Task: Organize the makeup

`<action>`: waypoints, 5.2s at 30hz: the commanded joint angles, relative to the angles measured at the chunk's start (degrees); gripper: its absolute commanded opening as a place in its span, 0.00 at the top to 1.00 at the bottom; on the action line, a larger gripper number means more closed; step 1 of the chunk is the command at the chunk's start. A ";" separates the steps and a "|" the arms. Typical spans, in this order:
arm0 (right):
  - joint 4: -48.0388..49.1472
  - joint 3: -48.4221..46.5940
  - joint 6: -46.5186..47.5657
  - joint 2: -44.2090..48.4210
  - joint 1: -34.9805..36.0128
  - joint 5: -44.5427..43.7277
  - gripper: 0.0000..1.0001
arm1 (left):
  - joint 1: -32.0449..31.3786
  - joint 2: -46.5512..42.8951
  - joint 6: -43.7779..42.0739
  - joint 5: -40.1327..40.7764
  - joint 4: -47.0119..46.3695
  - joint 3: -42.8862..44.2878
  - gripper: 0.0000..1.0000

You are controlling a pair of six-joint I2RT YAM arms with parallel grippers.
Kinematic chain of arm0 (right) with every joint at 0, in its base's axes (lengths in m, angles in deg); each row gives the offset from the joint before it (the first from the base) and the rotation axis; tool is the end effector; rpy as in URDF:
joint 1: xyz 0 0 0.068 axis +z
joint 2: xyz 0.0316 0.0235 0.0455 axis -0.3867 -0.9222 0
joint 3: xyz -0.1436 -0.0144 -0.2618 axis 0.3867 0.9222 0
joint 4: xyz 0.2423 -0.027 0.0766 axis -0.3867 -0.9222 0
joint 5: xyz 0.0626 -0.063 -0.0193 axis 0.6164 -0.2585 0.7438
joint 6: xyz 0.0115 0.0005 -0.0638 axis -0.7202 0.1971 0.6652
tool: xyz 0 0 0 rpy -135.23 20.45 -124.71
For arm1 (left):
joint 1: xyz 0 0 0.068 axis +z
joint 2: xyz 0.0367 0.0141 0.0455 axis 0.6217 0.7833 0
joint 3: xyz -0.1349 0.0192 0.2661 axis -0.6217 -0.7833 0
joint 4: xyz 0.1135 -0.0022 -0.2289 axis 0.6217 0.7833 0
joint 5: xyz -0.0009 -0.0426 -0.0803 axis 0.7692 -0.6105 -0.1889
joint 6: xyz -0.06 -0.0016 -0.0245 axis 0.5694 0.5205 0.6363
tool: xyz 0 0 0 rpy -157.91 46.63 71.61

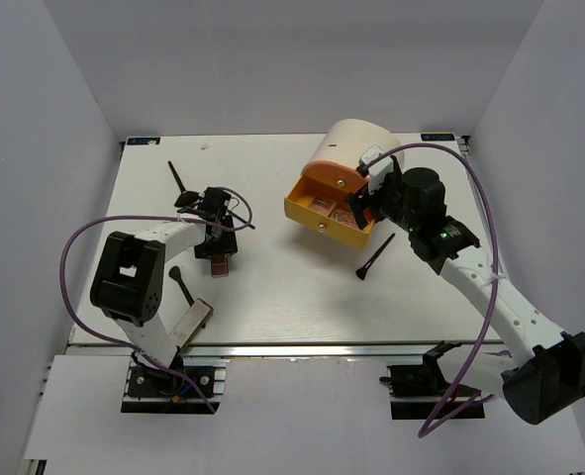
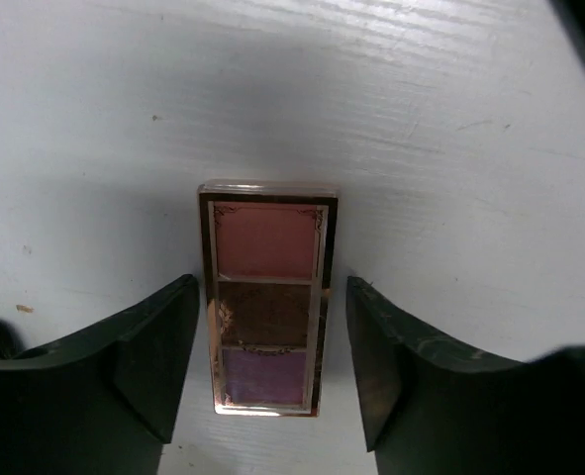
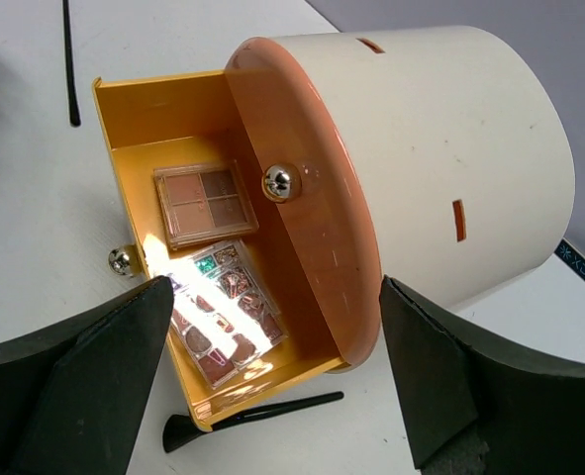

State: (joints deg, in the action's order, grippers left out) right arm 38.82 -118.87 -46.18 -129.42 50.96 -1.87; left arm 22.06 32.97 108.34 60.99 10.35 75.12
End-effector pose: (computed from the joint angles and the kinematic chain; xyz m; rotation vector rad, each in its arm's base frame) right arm 0.2305 0.1273 0.3808 -0.7939 1.6281 0.1490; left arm 0.3201 -0.0838 0.1762 -0.2251 2.7221 0.0828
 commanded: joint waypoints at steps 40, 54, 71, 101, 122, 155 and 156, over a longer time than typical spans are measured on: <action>4.15 1.87 -8.49 10.96 -6.94 4.05 0.91 | -19.65 -8.69 57.22 -9.62 -40.24 7.60 0.61; 3.62 3.19 -8.49 11.93 -7.02 5.98 0.68 | -19.57 -8.07 56.79 -10.59 -41.56 9.00 0.25; -11.42 2.12 28.80 -9.07 15.54 42.40 0.19 | 12.14 -41.21 26.87 -8.04 14.32 6.14 0.08; -5.09 -49.69 33.10 -67.61 42.72 42.83 0.12 | 12.69 -48.77 12.22 3.83 30.68 20.95 0.02; -17.29 -58.24 38.53 -77.72 43.34 30.95 0.16 | 12.69 -47.98 9.41 2.77 31.30 21.31 0.02; -4.83 -47.88 23.25 -65.26 42.72 35.78 0.82 | 12.69 -50.62 13.98 1.11 29.37 20.95 0.02; -3.16 -45.52 20.97 -62.28 42.55 35.52 0.86 | 12.69 -50.62 14.07 0.93 28.84 21.91 0.02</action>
State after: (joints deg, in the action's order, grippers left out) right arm 28.55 -167.13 -17.46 -199.93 93.88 31.64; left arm 34.69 -16.73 121.39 63.22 41.26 94.96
